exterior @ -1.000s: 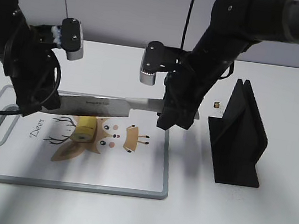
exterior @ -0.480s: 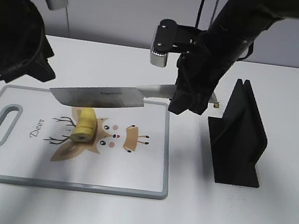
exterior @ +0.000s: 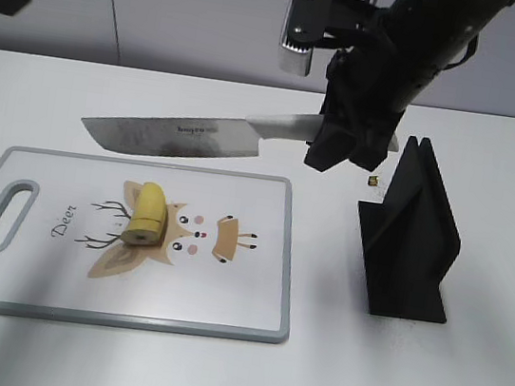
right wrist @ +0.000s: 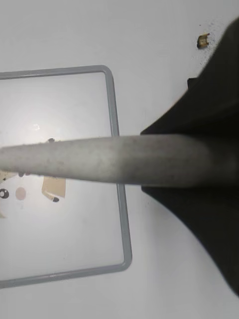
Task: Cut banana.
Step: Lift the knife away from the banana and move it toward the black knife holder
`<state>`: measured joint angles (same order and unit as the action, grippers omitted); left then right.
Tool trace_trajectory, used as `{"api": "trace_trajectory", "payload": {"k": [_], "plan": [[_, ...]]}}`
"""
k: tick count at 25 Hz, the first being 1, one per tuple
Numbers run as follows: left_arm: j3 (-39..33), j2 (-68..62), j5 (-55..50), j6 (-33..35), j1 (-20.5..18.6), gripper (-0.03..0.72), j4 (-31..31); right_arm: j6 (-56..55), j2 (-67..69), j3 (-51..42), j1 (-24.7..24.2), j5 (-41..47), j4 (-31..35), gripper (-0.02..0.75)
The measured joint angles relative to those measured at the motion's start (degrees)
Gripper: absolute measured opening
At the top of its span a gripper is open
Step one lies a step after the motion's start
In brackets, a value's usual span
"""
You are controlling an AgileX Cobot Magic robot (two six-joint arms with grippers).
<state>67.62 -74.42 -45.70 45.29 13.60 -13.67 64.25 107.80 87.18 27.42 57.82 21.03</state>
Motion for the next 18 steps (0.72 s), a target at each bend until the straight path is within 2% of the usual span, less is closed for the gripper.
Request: {"api": "trace_trajectory", "payload": {"k": [2,5,7,11,14,18], "plan": [[0.0,1.88,-0.79,-9.72,-2.87,0.586,1.86,-2.83,-1.63,0.0,0.0,1.68,0.06,0.166],[0.0,4.07,-5.67,-18.58,-7.7,0.586,3.25,-12.04,-4.15,0.0,0.0,3.22,0.16,0.166],[0.0,5.39,-11.82,-20.9,-10.06,0.586,3.53,-18.97,-5.81,0.0,0.0,4.9,0.12,0.166],[-0.24,8.43,-22.32,-23.71,-11.2,0.586,3.75,-30.4,-8.32,-0.02,0.0,11.0,0.04,0.166],[-2.39,12.39,-23.37,-25.66,-11.26,0.586,3.75,-36.72,-10.16,-0.26,0.0,11.66,-0.25,0.166],[-8.88,19.99,-22.5,-27.86,-11.31,0.586,3.77,-43.52,-13.51,-2.42,0.0,11.66,-1.01,0.166]]}}
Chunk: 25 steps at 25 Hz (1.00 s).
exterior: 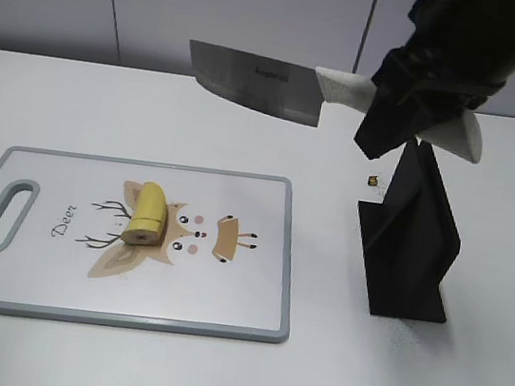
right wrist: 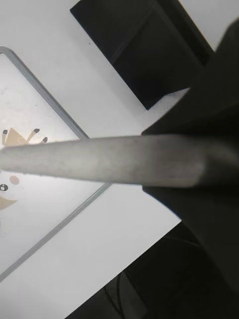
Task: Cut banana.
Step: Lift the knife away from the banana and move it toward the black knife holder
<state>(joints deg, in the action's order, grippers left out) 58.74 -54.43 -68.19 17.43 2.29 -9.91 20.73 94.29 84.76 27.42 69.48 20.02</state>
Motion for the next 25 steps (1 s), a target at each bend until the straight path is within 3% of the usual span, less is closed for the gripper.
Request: {"api": "trace_trajectory", "payload": {"k": [10,17,25], "plan": [[-15.89,23.55,2.11,-0.47,0.0,0.586,0.05,-13.95,-15.88,-13.76,0.0,-11.32,-4.17,0.166],[-23.52,38.07,2.51,-0.47,0.0,0.585,0.23,-22.54,-22.84,-17.54,0.0,-12.22,-7.76,0.166],[-30.64,46.19,4.12,-1.81,0.0,0.585,0.28,-32.65,-29.58,-23.18,0.0,-12.77,-14.24,0.166]]}}
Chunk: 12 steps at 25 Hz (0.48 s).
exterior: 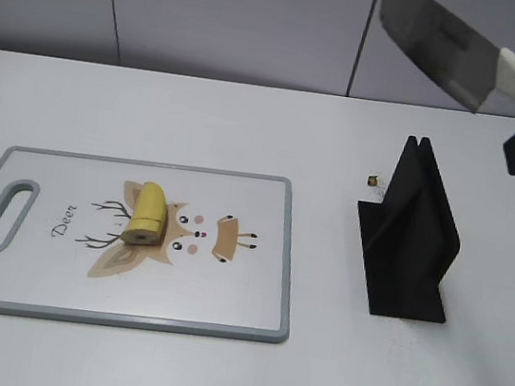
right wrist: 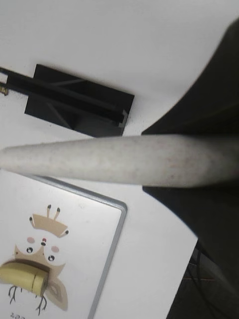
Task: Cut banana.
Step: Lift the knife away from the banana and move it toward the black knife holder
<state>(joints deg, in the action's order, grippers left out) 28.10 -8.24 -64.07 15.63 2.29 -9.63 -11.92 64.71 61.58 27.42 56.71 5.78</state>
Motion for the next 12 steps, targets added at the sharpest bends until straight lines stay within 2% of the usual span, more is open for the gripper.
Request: {"api": "trace_trajectory", "payload": {"k": [9,12], "plan": [[-0.15,1.23,0.72,-1.56,0.0,0.54,1.6,-14.39,-8.78,-7.67,0.0,-2.0,-7.9,0.166],[-0.15,1.23,0.96,-2.83,0.0,0.535,2.49,-16.98,-8.96,-9.84,0.0,-3.9,-8.64,0.166]]}}
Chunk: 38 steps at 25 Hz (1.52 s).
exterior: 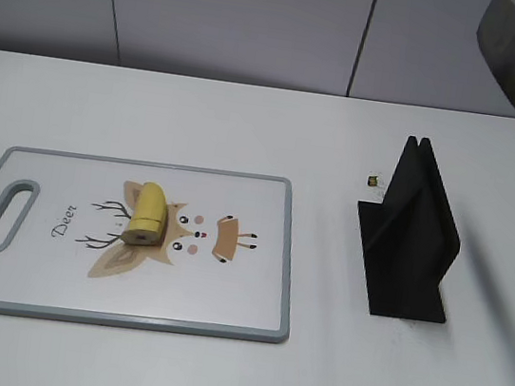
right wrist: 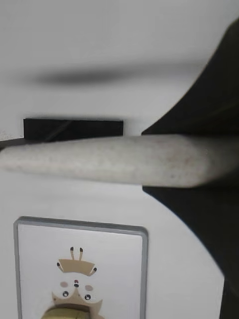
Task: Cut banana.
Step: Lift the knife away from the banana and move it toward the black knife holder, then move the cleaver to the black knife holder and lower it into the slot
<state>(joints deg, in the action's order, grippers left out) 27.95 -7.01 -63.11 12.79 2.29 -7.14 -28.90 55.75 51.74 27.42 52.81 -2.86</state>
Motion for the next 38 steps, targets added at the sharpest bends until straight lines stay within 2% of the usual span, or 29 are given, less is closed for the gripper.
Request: {"api": "trace_trajectory", "payload": {"k": [9,15,23,30,38], "plan": [[-0.28,0.0,0.24,-0.52,0.0,0.533,0.26,-1.79,7.32,-1.9,0.0,-8.3,-0.6,0.166],[-0.28,0.0,0.34,-0.52,0.0,0.533,0.26,-6.55,14.48,-1.9,0.0,-10.58,-5.6,0.166],[-0.28,0.42,0.34,-0.52,0.0,0.533,0.26,-7.37,20.89,-1.9,0.0,-15.51,-7.1,0.166],[-0.28,7.01,0.33,-0.52,0.0,0.533,0.26,-7.37,24.58,-1.93,0.0,-16.09,-8.88,0.166],[-0.28,7.28,0.39,-0.52,0.0,0.527,0.37,-7.37,27.27,-2.06,0.0,-16.64,-9.11,0.165]]}}
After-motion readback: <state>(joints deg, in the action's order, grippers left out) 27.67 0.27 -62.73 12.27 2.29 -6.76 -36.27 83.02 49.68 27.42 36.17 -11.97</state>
